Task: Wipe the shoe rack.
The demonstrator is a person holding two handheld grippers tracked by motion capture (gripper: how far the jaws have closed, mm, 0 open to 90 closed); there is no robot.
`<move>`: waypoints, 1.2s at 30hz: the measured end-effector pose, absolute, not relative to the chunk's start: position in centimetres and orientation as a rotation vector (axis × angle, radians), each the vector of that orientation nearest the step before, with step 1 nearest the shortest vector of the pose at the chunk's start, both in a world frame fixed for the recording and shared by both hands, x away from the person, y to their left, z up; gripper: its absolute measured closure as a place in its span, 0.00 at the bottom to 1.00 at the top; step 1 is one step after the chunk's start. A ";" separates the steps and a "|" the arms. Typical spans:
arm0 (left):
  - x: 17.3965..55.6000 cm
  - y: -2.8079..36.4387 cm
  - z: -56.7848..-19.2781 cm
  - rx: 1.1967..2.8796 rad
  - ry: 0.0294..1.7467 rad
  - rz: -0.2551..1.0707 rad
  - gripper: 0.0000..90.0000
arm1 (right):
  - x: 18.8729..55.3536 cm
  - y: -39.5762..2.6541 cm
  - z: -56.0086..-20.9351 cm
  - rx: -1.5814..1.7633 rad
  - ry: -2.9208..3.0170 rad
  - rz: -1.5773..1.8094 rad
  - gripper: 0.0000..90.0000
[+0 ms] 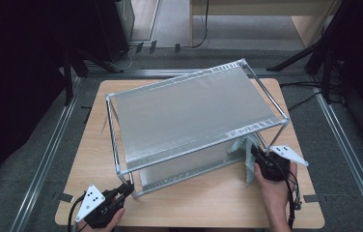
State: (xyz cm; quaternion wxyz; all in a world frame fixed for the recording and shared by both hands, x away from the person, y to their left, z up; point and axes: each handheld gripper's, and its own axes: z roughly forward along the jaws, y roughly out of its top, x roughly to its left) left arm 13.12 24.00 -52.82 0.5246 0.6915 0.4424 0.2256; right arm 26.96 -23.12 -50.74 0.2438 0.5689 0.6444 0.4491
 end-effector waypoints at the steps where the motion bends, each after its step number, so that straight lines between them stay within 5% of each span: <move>1: 13.1 24.0 -52.8 1.654 1.058 0.538 0.89 | 27.5 -23.0 -51.2 1.551 1.776 1.204 0.96; 8: 13.1 24.0 -52.9 1.651 1.058 0.539 0.89 | 29.8 -21.9 -54.0 1.564 1.851 1.065 0.79; 23: 12.7 24.1 -52.8 1.657 1.057 0.513 0.88 | 27.4 -22.5 -54.2 1.538 1.943 0.915 0.83; 27: 12.6 23.7 -52.8 1.655 1.063 0.524 0.88 | 25.9 -22.8 -54.5 1.528 1.891 0.849 0.61; 31: 13.0 23.6 -52.9 1.638 1.085 0.525 0.86 | 26.0 -23.5 -54.5 1.597 1.880 0.918 0.67; 36: 13.1 23.5 -52.9 1.661 1.070 0.546 0.88 | 26.2 -24.1 -54.5 1.629 1.892 0.992 0.90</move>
